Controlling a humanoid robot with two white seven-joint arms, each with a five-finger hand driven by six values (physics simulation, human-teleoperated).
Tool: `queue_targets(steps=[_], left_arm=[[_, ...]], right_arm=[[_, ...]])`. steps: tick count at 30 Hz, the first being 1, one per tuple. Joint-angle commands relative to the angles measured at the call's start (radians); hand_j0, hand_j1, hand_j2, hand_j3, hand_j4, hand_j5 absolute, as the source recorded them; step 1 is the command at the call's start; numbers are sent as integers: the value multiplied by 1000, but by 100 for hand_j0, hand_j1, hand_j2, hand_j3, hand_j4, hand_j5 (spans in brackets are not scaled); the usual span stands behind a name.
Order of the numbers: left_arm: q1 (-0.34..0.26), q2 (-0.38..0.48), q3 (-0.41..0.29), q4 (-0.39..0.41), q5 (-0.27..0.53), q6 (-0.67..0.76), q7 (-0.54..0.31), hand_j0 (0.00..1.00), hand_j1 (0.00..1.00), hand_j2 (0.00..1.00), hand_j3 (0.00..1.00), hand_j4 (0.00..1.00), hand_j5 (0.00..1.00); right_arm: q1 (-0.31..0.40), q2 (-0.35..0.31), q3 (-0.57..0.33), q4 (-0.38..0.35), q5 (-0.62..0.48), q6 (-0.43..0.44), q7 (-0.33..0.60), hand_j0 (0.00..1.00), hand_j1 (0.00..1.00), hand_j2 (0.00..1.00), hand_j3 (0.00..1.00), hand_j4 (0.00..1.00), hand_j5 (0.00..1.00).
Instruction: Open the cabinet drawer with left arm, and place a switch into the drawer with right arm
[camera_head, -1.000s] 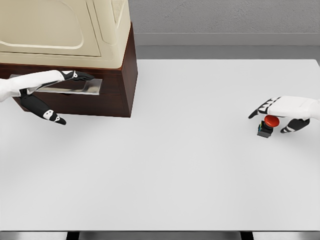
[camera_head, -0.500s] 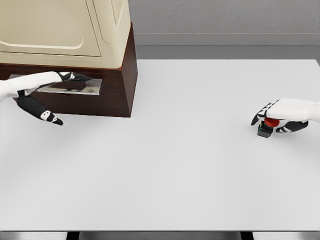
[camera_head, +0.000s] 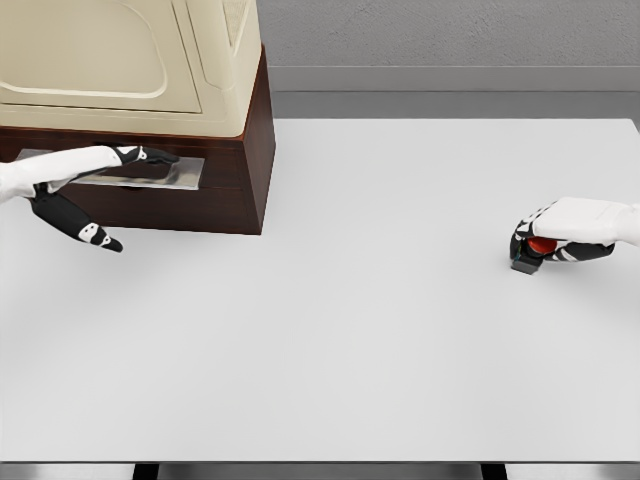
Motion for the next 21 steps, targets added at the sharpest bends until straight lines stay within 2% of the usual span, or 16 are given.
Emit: queue_targets(steps=[1,6,21], left_arm=[[0,5,-1,-1,-18,2,3,100,100,100,100,100,100],[9,4,19,2,-50,2,3,100,100,100,100,100,100],[21,1,31,-17,-38,21,3,100,100,100,100,100,100]], right_arm=[[0,0,-1,0,-10,2,0,53,53,53,53,53,53],[-6,-3,-2,0,-36,2,0,53,53,53,53,53,53],[-35,6,-7,-45,-56,2,0,53,53,53,53,53,53]])
